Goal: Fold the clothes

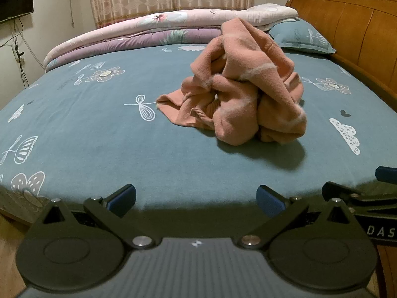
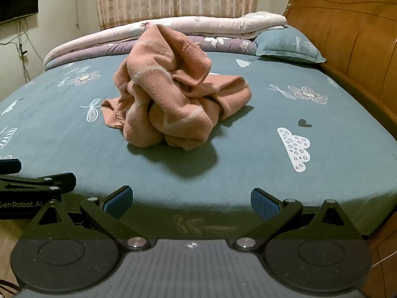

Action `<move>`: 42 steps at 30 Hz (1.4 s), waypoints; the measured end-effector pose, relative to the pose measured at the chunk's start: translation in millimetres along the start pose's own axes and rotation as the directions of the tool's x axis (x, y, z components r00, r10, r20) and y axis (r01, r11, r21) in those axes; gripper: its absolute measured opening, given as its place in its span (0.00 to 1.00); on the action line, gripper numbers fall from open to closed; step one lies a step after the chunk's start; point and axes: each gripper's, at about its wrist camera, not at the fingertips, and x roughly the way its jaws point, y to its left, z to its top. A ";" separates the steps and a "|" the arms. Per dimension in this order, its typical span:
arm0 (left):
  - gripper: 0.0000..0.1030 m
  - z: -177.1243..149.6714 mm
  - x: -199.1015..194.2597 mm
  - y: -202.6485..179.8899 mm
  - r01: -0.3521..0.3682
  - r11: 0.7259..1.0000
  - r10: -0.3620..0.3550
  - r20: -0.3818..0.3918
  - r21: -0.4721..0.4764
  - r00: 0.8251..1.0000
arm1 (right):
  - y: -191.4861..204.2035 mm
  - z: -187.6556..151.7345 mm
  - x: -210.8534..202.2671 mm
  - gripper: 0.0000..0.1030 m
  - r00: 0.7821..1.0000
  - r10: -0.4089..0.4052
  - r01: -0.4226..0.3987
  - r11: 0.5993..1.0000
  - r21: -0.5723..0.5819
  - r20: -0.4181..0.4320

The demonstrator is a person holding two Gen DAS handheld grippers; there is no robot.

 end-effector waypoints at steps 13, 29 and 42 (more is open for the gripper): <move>1.00 -1.8 -6.4 2.3 0.016 1.000 -0.017 0.021 0.019 1.000 | 6.2 -2.4 -8.6 1.00 1.000 -0.025 0.025 1.000 -0.006 0.012; 1.00 7.8 2.1 0.6 0.049 0.998 -0.049 0.008 0.039 0.999 | 12.7 -6.1 -16.0 1.00 0.998 -0.052 0.051 0.999 -0.019 -0.021; 1.00 27.4 25.9 -2.0 -0.007 1.000 0.006 0.016 0.021 1.000 | -0.4 13.2 19.3 1.00 0.999 -0.024 0.023 0.999 -0.028 -0.029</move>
